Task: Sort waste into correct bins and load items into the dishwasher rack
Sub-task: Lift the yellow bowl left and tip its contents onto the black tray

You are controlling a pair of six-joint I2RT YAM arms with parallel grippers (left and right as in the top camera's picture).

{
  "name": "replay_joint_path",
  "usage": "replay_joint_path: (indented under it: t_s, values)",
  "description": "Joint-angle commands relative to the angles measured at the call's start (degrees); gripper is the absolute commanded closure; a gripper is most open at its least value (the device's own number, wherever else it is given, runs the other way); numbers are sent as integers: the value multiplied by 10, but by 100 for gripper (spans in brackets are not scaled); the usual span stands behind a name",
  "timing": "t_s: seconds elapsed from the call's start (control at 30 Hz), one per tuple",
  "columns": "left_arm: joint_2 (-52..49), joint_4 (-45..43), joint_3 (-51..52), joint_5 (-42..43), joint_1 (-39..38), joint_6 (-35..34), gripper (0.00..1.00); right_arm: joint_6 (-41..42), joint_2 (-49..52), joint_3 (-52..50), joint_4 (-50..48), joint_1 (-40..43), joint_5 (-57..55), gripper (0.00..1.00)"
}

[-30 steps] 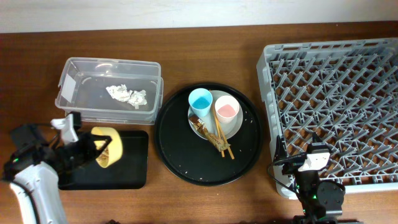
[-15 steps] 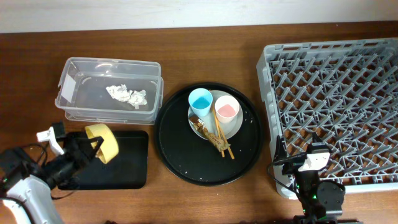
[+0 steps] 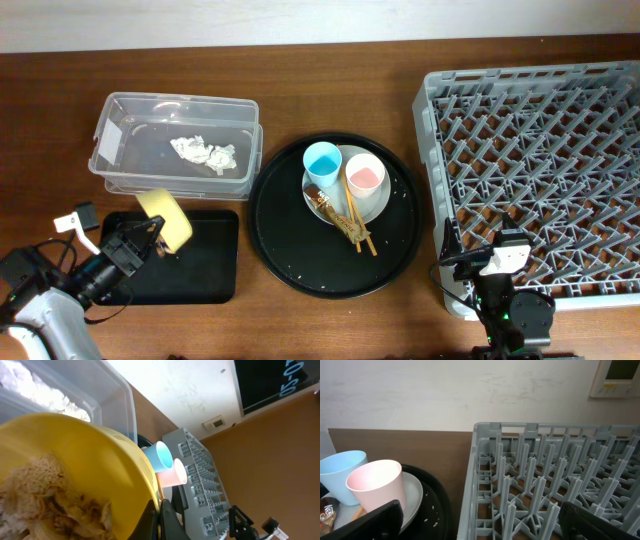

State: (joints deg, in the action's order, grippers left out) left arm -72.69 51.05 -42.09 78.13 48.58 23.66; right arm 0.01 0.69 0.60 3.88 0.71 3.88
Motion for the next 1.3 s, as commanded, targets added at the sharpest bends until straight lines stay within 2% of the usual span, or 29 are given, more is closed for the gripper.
replay_joint_path:
  t_s: [0.0, 0.13, 0.2, 0.3, 0.37, 0.43, 0.53, 0.77, 0.83, 0.93, 1.03, 1.1, 1.17, 1.27]
  values:
    - [-15, 20, 4, 31, 3, 13, 100, 3, -4, -3, 3, -3, -3, 2]
    - [-16, 6, 4, 32, 3, 6, 100, 3, -4, -3, 3, -3, -3, 2]
    - [-16, 32, 4, 40, 3, -2, 100, 3, -4, -3, 3, -3, -3, 2]
    - [-16, -1, 4, 37, 3, -12, 100, 3, -4, -3, 3, -3, -3, 2]
    - [-16, 26, 4, 47, 3, -40, 100, 3, -4, -3, 3, -3, -3, 2]
    - [-16, 43, 4, 50, 3, -34, 100, 3, -4, -3, 3, -3, -3, 2]
    - [-16, -6, 4, 30, 6, -54, 100, 3, -4, -3, 3, -3, -3, 2]
    - [-16, 25, 4, 35, 6, -60, 100, 3, -4, -3, 3, -3, -3, 2]
    - [-16, -10, 4, 21, 6, -61, 100, 3, -4, -3, 3, -3, -3, 2]
    - [-16, 15, 4, 16, 6, -76, 100, 3, -4, -3, 3, -3, -3, 2]
    - [-16, -20, 4, 16, 7, -87, 100, 3, -4, -3, 3, -3, -3, 2]
    - [-16, 7, 4, 43, 7, -86, 100, 3, -4, -3, 3, -3, -3, 2]
    - [-16, -28, 4, 31, 8, -88, 100, 3, -4, -3, 3, -3, -3, 2]
    - [-16, 17, 4, 34, 8, -92, 100, 3, -4, -3, 3, -3, -3, 2]
